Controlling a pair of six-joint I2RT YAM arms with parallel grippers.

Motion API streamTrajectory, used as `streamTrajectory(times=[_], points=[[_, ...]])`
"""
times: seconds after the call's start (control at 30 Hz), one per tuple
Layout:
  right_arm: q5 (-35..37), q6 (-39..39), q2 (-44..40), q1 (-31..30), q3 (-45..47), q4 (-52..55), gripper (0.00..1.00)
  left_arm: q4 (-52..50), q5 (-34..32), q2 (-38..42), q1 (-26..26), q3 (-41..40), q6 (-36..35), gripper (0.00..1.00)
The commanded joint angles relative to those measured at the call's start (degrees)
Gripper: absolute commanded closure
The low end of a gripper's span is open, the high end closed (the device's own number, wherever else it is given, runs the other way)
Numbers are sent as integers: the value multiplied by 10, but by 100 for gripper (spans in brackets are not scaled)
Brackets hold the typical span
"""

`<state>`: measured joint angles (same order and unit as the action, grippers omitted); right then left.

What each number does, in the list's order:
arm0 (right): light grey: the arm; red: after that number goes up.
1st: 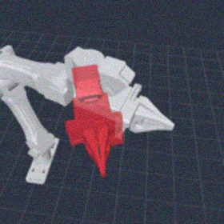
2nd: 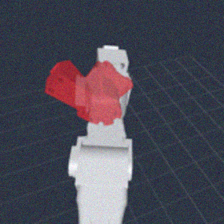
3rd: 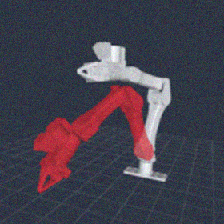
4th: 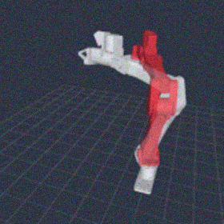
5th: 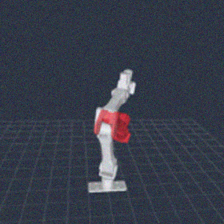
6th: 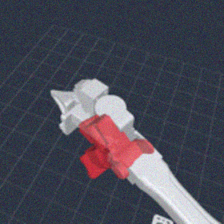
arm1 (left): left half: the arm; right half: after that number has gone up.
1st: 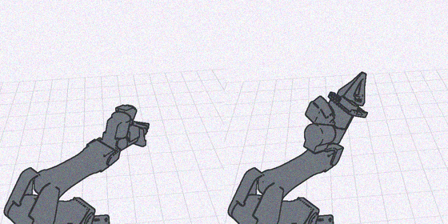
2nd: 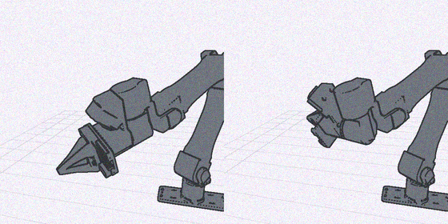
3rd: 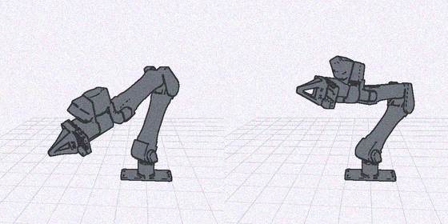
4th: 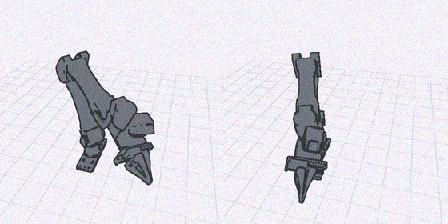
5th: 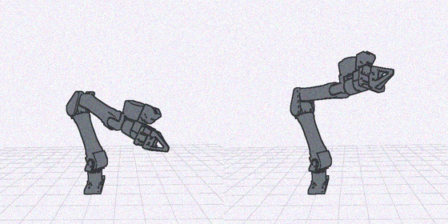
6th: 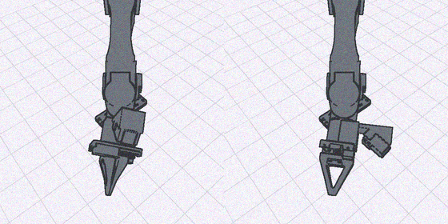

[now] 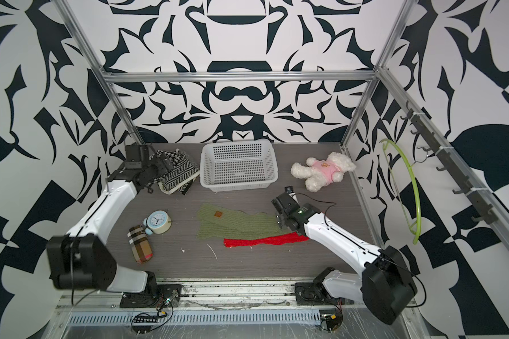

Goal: Roll up the scarf and place it into the basket
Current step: Flatten out the scarf at the center of the board.

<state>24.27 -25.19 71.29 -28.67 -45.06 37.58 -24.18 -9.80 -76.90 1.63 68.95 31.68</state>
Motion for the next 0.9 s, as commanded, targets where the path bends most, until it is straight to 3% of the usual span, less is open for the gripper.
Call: streamTrajectory(times=[0.0, 0.13, 0.23, 0.4, 0.57, 0.6, 0.67, 0.7, 0.87], points=[[-32, -41, -2, 80, -22, 34, 12, -80, 5, 85, 3, -43, 19, 1], [-109, -29, 0, 149, -19, 36, 19, -72, 5, 188, 18, -82, 6, 1], [-158, -31, 10, 154, -25, 33, 29, -72, 17, 221, 19, -91, -8, 1], [-204, -47, 20, 154, -20, 27, 42, -82, 50, 217, 18, -102, -12, 1], [-218, -50, 48, 154, -1, 19, 45, -75, 73, 197, 20, -111, -3, 1], [-217, -51, 54, 154, 1, 16, 56, -75, 74, 195, 21, -111, -4, 1], [-204, -53, 62, 154, 3, 13, 91, -72, 73, 193, 23, -111, -3, 1], [-193, -54, 66, 157, 3, 14, 100, -72, 73, 193, 23, -111, -4, 1], [-107, -48, 39, 170, -24, 41, 100, -70, 73, 199, 26, -115, -7, 1]])
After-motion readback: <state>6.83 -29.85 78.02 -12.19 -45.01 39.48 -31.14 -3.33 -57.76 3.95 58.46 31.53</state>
